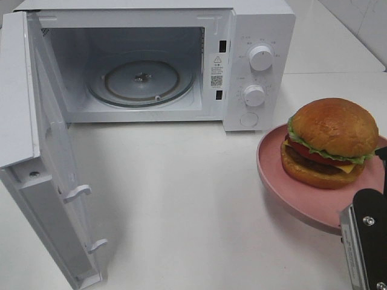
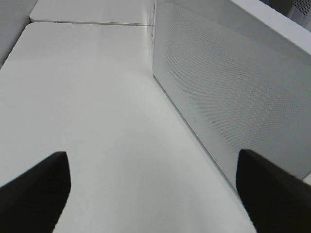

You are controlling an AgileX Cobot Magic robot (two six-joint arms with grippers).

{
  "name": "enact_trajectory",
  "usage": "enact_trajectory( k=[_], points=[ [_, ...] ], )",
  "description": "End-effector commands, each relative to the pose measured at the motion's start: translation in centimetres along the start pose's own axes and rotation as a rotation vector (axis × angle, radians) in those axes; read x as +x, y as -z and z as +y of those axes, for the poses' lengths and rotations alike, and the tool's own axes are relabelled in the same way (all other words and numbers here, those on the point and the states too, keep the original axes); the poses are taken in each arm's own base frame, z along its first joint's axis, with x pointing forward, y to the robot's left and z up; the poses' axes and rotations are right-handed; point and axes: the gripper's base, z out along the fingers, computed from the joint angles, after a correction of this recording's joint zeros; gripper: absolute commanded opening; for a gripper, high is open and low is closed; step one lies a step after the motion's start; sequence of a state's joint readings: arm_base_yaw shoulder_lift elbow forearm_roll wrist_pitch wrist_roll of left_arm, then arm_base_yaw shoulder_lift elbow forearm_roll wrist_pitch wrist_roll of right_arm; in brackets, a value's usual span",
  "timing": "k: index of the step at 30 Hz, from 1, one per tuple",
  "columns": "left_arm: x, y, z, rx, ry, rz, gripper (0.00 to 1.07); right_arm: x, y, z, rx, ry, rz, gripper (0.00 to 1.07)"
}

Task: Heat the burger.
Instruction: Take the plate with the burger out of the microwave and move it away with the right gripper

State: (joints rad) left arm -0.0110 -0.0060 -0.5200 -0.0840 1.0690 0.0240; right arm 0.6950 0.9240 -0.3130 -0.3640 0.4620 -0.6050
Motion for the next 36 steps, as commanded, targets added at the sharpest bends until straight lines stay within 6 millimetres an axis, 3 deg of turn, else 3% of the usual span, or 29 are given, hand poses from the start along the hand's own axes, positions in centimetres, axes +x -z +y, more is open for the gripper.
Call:
enact_trajectory(
  k=[1,13,36],
  points=[
    [0.2,0.2,0.0,-0.003,0.003,-0.012,0.84,0.3,0.4,-0.8,0.078,-0.078,0.019,0.01],
    [0.2,0.2,0.0,-0.003,0.003,-0.012,0.84,1.4,-0.1,-1.4,0.150,-0.304,0.160,0.01],
    [0.2,0.2,0.0,-0.003,0.003,-0.012,0.84,-0.2,-6.3,-4.1,0.188,-0.742,0.535,0.01]
  ],
)
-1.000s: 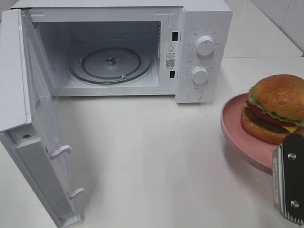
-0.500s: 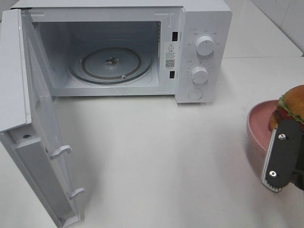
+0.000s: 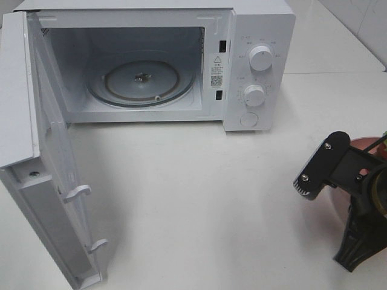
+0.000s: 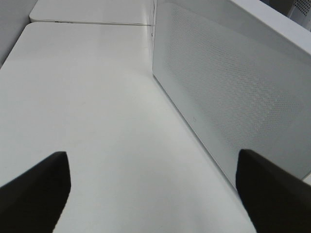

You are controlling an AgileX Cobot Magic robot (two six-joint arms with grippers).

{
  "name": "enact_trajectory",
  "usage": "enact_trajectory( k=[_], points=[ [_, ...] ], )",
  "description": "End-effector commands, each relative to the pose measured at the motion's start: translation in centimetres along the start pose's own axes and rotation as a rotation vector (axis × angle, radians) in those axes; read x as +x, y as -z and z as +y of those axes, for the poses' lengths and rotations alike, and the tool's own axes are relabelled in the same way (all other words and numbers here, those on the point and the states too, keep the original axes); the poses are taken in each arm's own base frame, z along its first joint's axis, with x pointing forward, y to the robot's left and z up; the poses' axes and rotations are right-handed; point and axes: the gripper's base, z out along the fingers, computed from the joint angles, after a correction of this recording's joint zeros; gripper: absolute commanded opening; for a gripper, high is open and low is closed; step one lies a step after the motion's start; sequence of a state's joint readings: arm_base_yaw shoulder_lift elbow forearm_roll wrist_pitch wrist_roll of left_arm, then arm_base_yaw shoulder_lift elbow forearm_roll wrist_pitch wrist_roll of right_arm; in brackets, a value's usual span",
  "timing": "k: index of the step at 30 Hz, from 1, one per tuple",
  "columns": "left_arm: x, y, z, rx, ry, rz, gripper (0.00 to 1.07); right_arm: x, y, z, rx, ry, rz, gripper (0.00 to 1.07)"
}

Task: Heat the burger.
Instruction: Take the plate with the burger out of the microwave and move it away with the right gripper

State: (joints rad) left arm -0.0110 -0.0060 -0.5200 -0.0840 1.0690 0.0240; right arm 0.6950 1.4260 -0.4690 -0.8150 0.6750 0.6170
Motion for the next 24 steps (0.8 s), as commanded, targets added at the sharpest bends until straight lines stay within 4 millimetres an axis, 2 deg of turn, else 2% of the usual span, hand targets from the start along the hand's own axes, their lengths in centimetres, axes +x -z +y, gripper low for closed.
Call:
enact_trajectory(
  k=[1,9,16,18,24],
  points=[
    [0.2,0.2,0.0,-0.003,0.003,-0.012,0.84,-0.6,-0.3,-0.5,0.057,-0.034,0.011,0.01],
    [0.2,0.2,0.0,-0.003,0.003,-0.012,0.84,-0.8,-2.0,-0.3,0.087,-0.191,0.075,0.01],
    [0.2,0.2,0.0,-0.003,0.003,-0.012,0.84,-0.7,-3.5,-1.6,0.143,-0.319,0.086,0.01],
    [0.2,0.2,0.0,-0.003,0.003,-0.012,0.84,-0.7,-3.9,-2.5,0.174,-0.366,0.070,0.02],
    [0.2,0.2,0.0,-0.003,0.003,-0.012,0.84,-0.6,-4.4,-3.2,0.157,-0.420,0.049,0.03]
  ],
)
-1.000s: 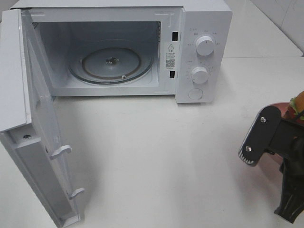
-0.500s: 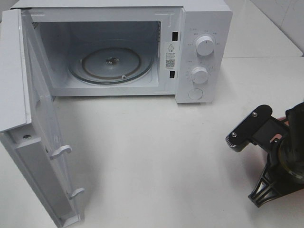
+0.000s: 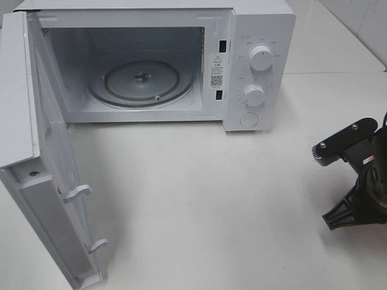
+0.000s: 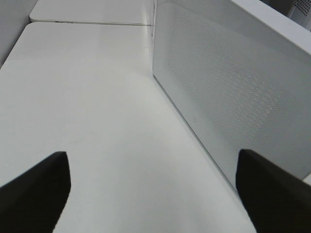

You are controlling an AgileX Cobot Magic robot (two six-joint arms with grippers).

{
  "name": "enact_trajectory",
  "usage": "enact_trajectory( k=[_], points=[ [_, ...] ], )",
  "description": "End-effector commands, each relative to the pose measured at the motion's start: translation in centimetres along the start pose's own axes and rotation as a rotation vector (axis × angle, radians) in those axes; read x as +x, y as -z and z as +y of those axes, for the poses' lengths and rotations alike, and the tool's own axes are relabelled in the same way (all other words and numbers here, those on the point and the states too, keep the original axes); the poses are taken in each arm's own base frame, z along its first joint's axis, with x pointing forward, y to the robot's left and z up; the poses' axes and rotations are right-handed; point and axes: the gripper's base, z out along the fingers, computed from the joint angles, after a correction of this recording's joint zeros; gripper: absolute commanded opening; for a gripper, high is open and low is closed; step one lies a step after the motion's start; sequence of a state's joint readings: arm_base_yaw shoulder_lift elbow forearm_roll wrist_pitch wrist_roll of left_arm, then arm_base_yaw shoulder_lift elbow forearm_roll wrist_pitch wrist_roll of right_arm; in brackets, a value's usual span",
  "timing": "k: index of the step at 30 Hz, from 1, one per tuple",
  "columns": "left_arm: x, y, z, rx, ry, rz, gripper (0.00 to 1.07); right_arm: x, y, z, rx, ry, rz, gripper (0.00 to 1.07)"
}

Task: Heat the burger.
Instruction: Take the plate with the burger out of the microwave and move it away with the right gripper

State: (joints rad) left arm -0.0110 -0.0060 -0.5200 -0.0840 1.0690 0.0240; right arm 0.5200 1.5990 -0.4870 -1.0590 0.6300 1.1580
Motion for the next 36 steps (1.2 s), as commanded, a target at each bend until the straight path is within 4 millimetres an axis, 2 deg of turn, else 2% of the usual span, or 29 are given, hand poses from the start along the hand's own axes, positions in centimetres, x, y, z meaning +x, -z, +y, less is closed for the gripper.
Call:
enact_trajectory(
  k=[1,18,25,33,36],
  points=[
    [0.2,0.2,0.0,-0.003,0.003,-0.012,0.84,-0.6,-0.3,-0.9,0.028,-0.006,-0.025,0.03],
    [0.2,0.2,0.0,-0.003,0.003,-0.012,0.84,-0.5,-0.7,-1.0,-0.004,-0.027,-0.026,0.04],
    [0.2,0.2,0.0,-0.003,0.003,-0.012,0.84,1.4,-1.2,-0.7,-0.023,-0.024,0.014,0.05],
    [0.2,0.2,0.0,-0.003,0.003,-0.012,0.84,1.8,-1.3,-0.4,-0.050,-0.041,0.025,0.07],
    [0.2,0.2,0.0,-0.003,0.003,-0.012,0.84,1.9,-1.3,-0.4,-0.054,-0.057,0.034,0.12]
  ],
)
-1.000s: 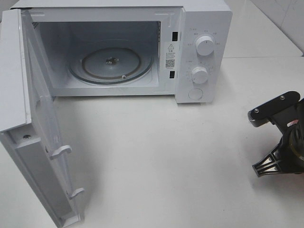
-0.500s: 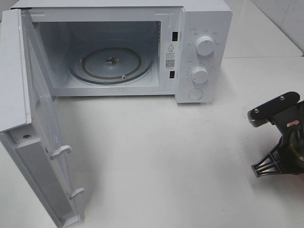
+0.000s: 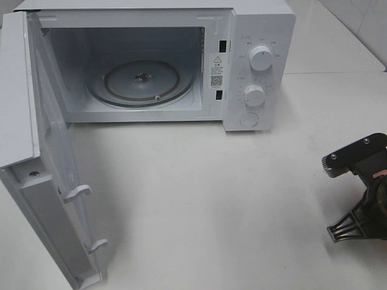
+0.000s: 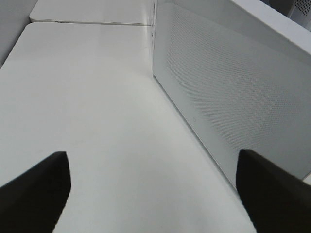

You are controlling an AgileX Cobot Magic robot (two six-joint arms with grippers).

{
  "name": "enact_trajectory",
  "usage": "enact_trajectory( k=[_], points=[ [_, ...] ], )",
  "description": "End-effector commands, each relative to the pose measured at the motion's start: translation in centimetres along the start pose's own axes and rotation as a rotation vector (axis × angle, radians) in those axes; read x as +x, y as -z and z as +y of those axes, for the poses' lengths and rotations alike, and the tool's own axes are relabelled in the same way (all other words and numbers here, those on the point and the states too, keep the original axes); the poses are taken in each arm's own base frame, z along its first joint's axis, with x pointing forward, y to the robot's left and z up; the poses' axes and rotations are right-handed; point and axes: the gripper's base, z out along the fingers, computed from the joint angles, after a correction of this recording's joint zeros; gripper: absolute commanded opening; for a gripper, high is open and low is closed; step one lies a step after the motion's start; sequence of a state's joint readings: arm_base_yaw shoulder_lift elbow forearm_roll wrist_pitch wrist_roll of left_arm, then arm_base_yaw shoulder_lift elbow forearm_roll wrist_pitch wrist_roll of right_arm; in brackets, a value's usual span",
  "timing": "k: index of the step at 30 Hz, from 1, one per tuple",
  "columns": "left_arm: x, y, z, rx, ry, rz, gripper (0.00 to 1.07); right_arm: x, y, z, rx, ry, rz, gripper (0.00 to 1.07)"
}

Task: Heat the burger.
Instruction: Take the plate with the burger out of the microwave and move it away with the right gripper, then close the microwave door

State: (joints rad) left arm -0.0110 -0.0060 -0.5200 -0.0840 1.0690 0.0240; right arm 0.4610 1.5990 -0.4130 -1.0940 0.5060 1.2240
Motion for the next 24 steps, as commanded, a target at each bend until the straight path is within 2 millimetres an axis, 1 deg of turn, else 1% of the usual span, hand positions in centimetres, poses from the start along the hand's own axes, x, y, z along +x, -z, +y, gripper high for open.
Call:
enact_trajectory(
  k=[1,2,3,4,5,6,7,8,9,10,11,12,13,16,20,21,22,24],
  points=[
    [0.2,0.2,0.0,-0.003,0.003,-0.012,0.84,0.2,0.0,-0.3,0.020,-0.028,0.020,0.18],
    [0.2,0.2,0.0,-0.003,0.003,-0.012,0.84,0.2,0.0,-0.3,0.020,-0.028,0.020,0.18],
    [0.2,0.2,0.0,-0.003,0.003,-0.012,0.84,0.2,0.0,-0.3,0.013,-0.042,0.024,0.27],
    [0.2,0.2,0.0,-0.003,0.003,-0.012,0.84,0.2,0.0,-0.3,0.013,-0.042,0.024,0.27],
    [0.2,0.2,0.0,-0.003,0.003,-0.012,0.84,0.2,0.0,-0.2,0.006,-0.048,0.025,0.32],
    [0.2,0.2,0.0,-0.003,0.003,-0.012,0.84,0.2,0.0,-0.1,-0.004,-0.059,0.032,0.42],
    [0.2,0.2,0.0,-0.003,0.003,-0.012,0.84,0.2,0.0,-0.1,-0.004,-0.059,0.032,0.42],
    [0.2,0.2,0.0,-0.003,0.003,-0.012,0.84,0.4,0.0,0.0,-0.010,-0.075,0.046,0.52],
    [0.2,0.2,0.0,-0.003,0.003,-0.012,0.84,0.5,0.1,0.0,-0.013,-0.080,0.054,0.56],
    [0.2,0.2,0.0,-0.003,0.003,-0.012,0.84,0.5,0.1,0.0,-0.013,-0.080,0.054,0.56],
    [0.2,0.2,0.0,-0.003,0.003,-0.012,0.84,0.6,0.1,0.1,-0.020,-0.077,0.071,0.62],
    [0.2,0.2,0.0,-0.003,0.003,-0.012,0.84,0.6,0.1,0.1,-0.020,-0.077,0.071,0.62],
    [0.2,0.2,0.0,-0.003,0.003,-0.012,0.84,0.8,0.1,0.2,-0.031,-0.074,0.094,0.66],
    [0.2,0.2,0.0,-0.003,0.003,-0.012,0.84,0.9,0.2,0.4,-0.048,-0.053,0.119,0.70],
    [0.2,0.2,0.0,-0.003,0.003,-0.012,0.84,0.6,0.6,0.4,-0.060,-0.045,0.139,0.70],
    [0.2,0.2,0.0,-0.003,0.003,-0.012,0.84,0.1,1.2,0.1,-0.064,-0.048,0.136,0.70],
    [0.2,0.2,0.0,-0.003,0.003,-0.012,0.84,0.1,1.2,0.1,-0.064,-0.048,0.136,0.70],
    [0.2,0.2,0.0,-0.003,0.003,-0.012,0.84,-0.6,2.5,-0.6,-0.057,-0.046,0.115,0.70]
  ],
)
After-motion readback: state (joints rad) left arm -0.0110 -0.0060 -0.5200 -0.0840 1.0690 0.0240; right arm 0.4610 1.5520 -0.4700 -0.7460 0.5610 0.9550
